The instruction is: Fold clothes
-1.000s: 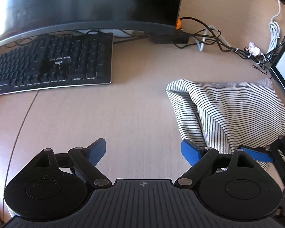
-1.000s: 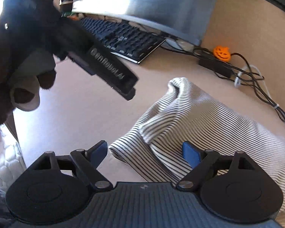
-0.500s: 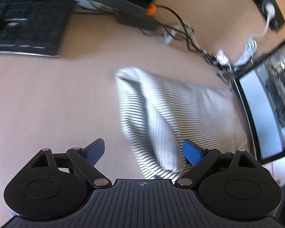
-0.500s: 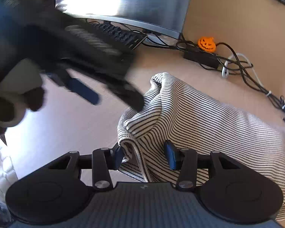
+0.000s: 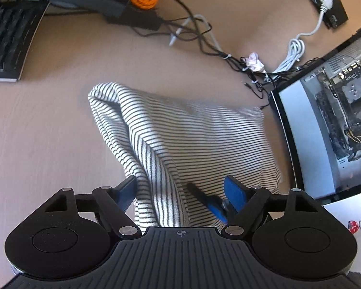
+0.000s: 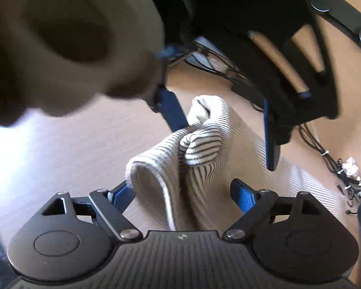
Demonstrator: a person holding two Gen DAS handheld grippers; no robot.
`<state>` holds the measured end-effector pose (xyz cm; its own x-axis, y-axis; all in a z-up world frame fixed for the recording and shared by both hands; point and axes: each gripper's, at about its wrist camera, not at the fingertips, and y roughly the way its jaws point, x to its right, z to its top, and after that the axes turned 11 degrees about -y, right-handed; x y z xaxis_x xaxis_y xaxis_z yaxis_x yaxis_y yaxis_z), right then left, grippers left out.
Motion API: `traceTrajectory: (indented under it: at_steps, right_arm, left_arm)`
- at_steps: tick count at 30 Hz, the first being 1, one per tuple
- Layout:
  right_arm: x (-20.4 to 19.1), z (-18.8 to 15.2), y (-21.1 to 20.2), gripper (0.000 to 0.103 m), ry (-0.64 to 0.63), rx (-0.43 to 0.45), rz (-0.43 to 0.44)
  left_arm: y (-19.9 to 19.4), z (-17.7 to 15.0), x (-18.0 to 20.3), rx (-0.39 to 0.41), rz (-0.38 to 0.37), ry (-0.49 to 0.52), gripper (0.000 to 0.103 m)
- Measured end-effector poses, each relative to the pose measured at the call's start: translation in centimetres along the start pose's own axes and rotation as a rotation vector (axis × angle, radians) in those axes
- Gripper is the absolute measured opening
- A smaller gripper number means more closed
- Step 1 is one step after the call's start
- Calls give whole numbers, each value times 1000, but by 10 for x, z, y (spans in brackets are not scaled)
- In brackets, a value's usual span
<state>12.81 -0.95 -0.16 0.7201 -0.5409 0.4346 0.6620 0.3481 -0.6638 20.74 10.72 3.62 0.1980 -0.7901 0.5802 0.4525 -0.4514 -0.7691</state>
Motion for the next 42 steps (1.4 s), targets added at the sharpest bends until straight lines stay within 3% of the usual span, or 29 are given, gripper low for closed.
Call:
traceTrajectory:
  at_steps: [1, 2, 3, 5, 8, 11, 15, 19, 20, 22, 23, 24, 26, 32, 35, 37, 39, 42]
  right_arm:
    - [4, 0, 2, 86, 3, -4, -1]
    - [7, 0, 4, 78, 4, -8, 0]
    - [10, -1, 4, 60, 2, -11, 2]
    - [14, -2, 2, 44, -6, -15, 8]
    - [20, -5, -2, 35, 5, -8, 17]
    - [24, -8, -8, 32, 23, -7, 33]
    - [24, -10, -17, 29, 19, 7, 42]
    - [30, -17, -24, 29, 49, 24, 46]
    - [30, -19, -26, 30, 56, 28, 38]
    - [31, -25, -29, 40, 67, 32, 12]
    - [31, -27, -30, 53, 72, 32, -6]
    - [30, -30, -30, 65, 76, 34, -13]
    - [29, -34, -31, 75, 82, 40, -23]
    - [17, -35, -23, 85, 23, 34, -36]
    - [13, -37, -14, 85, -18, 14, -106]
    - [20, -42, -8, 79, 9, -2, -122]
    - [29, -47, -4, 46, 35, -22, -120]
    - [38, -50, -5, 39, 43, -20, -97]
  left_arm:
    - [0, 1, 0, 1, -4, -6, 82]
    - [-1, 2, -2, 2, -8, -11, 83]
    - [-2, 3, -3, 10, -5, -15, 83]
    - [-6, 6, -8, 38, 17, -24, 85]
    - [-9, 13, -20, 90, 78, -59, 91]
    - [-4, 20, -33, 91, 91, -99, 93]
    - [20, 23, -27, 35, 81, -102, 92]
    - [36, 20, -2, 10, 77, -43, 85]
    - [38, 19, 4, 11, 90, -26, 80]
    - [36, 19, 11, 13, 113, -2, 68]
    - [34, 21, 13, 8, 109, -5, 63]
    - [32, 22, 13, 2, 100, -12, 61]
    - [28, 23, 16, -11, 81, -34, 59]
    - [22, 24, 30, -20, 53, -32, 60]
    - [23, 25, 31, -27, 51, -25, 61]
    - [23, 25, 29, -31, 48, -24, 63]
    - [24, 25, 25, -39, 41, -23, 65]
    - [17, 27, 12, -32, 28, -42, 76]
